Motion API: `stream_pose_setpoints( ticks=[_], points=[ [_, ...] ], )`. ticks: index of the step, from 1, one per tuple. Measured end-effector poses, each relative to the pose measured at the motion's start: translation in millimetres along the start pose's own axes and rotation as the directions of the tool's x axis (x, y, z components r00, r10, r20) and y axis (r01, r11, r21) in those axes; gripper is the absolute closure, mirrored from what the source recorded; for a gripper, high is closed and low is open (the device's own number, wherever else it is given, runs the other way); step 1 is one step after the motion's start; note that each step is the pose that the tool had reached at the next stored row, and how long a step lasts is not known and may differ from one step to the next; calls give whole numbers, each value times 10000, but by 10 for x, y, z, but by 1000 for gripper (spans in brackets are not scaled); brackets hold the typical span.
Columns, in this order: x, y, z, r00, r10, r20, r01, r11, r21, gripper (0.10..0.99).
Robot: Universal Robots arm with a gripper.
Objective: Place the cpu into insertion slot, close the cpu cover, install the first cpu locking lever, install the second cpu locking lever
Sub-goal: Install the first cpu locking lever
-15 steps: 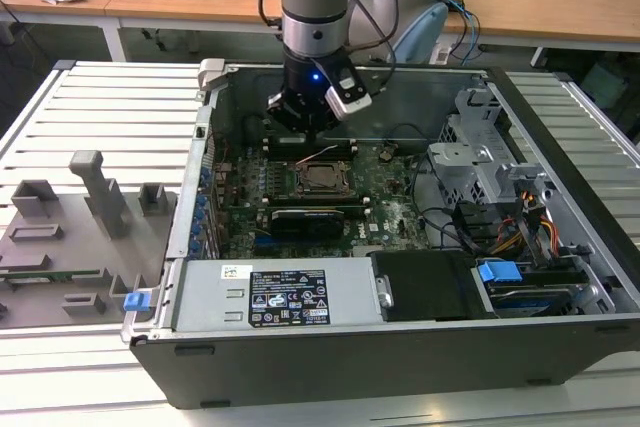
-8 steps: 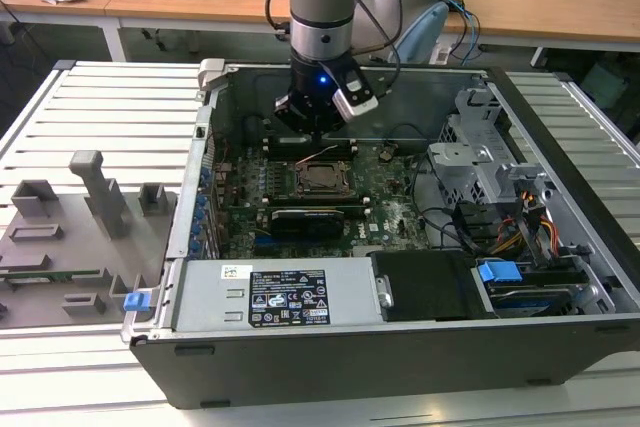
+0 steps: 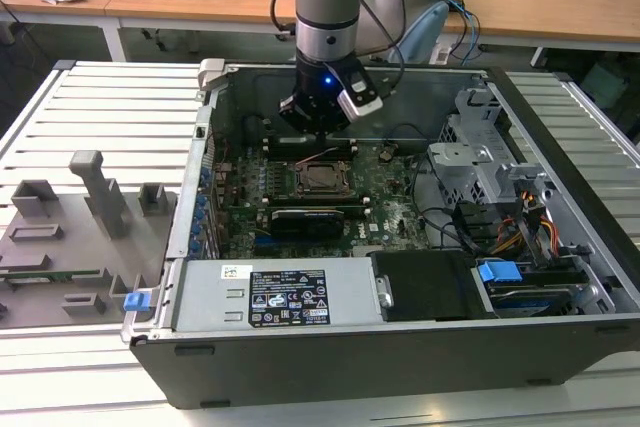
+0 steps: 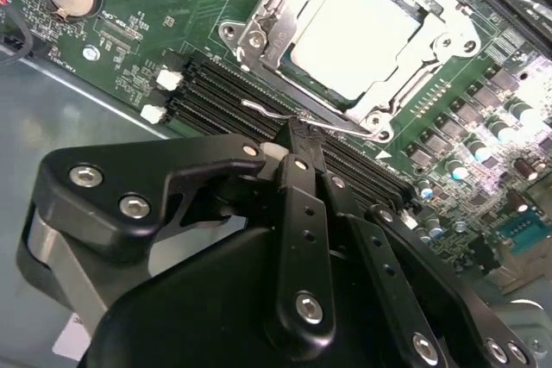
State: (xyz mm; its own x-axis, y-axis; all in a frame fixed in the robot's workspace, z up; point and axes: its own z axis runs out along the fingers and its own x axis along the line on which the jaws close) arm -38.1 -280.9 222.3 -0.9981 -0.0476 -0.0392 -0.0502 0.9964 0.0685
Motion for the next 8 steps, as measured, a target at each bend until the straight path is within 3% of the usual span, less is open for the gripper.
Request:
stream_pose_setpoints(
  ticks=[8],
  points=[
    [-92,-7,42,10000,20,-9,-20,10000,0,980]
  ],
)
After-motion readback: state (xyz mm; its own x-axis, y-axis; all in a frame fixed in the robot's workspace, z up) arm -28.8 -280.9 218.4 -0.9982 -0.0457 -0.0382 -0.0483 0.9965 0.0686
